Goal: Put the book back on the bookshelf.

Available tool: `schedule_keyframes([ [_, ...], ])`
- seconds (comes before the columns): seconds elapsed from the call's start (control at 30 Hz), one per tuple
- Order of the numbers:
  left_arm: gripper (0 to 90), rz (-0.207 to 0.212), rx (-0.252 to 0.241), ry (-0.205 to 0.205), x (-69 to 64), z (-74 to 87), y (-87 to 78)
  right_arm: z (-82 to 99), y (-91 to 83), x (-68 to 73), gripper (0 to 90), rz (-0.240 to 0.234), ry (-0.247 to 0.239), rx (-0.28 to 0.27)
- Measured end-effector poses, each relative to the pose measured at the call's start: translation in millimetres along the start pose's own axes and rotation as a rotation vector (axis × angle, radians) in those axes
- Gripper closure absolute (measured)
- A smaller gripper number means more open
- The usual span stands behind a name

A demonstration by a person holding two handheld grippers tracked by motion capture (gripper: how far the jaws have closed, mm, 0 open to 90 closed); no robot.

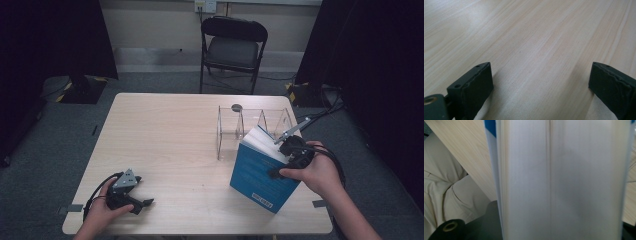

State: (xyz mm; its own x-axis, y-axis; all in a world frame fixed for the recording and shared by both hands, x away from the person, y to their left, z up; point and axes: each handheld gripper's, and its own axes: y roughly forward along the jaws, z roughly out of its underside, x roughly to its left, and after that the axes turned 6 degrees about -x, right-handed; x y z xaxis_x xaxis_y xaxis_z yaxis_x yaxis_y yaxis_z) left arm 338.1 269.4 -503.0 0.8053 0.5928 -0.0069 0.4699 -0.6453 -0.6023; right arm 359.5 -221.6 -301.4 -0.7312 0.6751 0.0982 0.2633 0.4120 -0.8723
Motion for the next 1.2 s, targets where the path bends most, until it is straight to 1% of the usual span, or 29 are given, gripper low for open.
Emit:
schedule_keyframes([
  [0.07, 4.9, -0.003, 0.001, 0.003, 0.2, -0.1, -0.1, 0.0, 0.1, 0.1, 55.5, 0.002, -0.001, 0.002],
  [0.1, 4.9, -0.001, 0.0, 0.0, 0.0, 0.0, 0.0, -0.1, 0.1, 0.5, 55.1, 0.009, -0.005, 0.004],
  [0.13, 4.9, -0.003, -0.001, 0.005, 0.2, 0.0, 0.0, -0.2, 0.2, 1.0, 54.2, 0.016, -0.003, 0.008],
  [0.17, 4.9, 0.0, 0.0, 0.0, 0.0, 0.0, 0.0, -0.3, 0.4, 1.1, 52.4, 0.02, -0.009, 0.009],
  [0.2, 4.9, -0.002, 0.001, 0.006, 0.3, -0.1, -0.1, -0.2, 0.6, 1.2, 51.2, 0.033, -0.021, 0.009],
  [0.23, 4.8, -0.005, -0.001, 0.007, 0.3, -0.1, 0.0, 0.1, 0.6, 1.0, 53.9, 0.032, -0.022, 0.002],
  [0.27, 4.8, -0.004, 0.001, 0.007, 0.3, -0.1, -0.1, 0.2, 0.5, 0.8, 55.3, 0.019, -0.02, -0.001],
  [0.33, 4.8, -0.005, 0.0, 0.007, 0.2, -0.1, 0.0, 0.5, 0.6, 1.3, 57.3, 0.02, -0.02, -0.004],
  [0.47, 4.8, -0.003, -0.001, 0.005, 0.1, 0.0, 0.1, 0.5, 0.2, 2.9, 59.0, 0.009, -0.015, 0.004],
  [0.63, 4.8, -0.005, -0.001, 0.007, 0.2, -0.1, 0.1, 0.4, 0.2, 3.8, 59.9, 0.013, -0.012, 0.007],
  [0.67, 4.6, -0.003, 0.001, 0.007, 0.4, -0.2, 0.0, 0.5, -0.2, 2.9, 60.6, 0.004, -0.009, 0.007],
  [0.7, 4.6, -0.002, 0.001, 0.007, 0.4, -0.2, -0.1, -0.1, -0.9, 2.9, 60.7, 0.006, 0.001, 0.007],
  [0.77, 4.6, -0.004, 0.004, 0.008, 0.4, -0.4, -0.2, 0.2, -1.1, 3.2, 61.1, 0.01, -0.001, 0.005],
  [0.8, 4.6, -0.004, 0.004, 0.008, 0.4, -0.3, -0.2, 0.2, -1.8, 3.7, 61.1, 0.016, 0.017, 0.006],
  [0.9, 4.6, -0.004, 0.004, 0.007, 0.4, -0.4, -0.2, 1.0, -2.5, 5.6, 61.4, 0.023, 0.021, -0.004],
  [0.97, 4.5, -0.003, 0.003, 0.009, 0.5, -0.4, 0.0, 1.4, -4.5, 5.5, 61.5, 0.017, 0.03, -0.005],
  [1.03, 4.5, -0.01, 0.007, 0.011, 0.3, -0.6, -0.3, 1.7, -7.3, 6.0, 61.5, 0.012, 0.037, 0.01],
  [1.07, 4.5, -0.01, 0.011, 0.011, 0.3, -0.8, -0.6, 1.9, -8.4, 6.0, 61.5, 0.012, 0.036, 0.007],
  [1.1, 4.5, -0.011, 0.011, 0.011, 0.3, -0.8, -0.5, 2.0, -10.5, 6.3, 61.5, 0.013, 0.029, 0.017],
  [1.13, 4.4, -0.011, 0.011, 0.011, 0.2, -0.8, -0.6, 2.1, -12.4, 5.6, 61.5, 0.012, 0.04, 0.023],
  [1.2, 4.4, -0.011, 0.011, 0.011, 0.2, -0.8, -0.6, 3.4, -15.6, 4.4, 61.6, 0.02, 0.046, 0.029],
])
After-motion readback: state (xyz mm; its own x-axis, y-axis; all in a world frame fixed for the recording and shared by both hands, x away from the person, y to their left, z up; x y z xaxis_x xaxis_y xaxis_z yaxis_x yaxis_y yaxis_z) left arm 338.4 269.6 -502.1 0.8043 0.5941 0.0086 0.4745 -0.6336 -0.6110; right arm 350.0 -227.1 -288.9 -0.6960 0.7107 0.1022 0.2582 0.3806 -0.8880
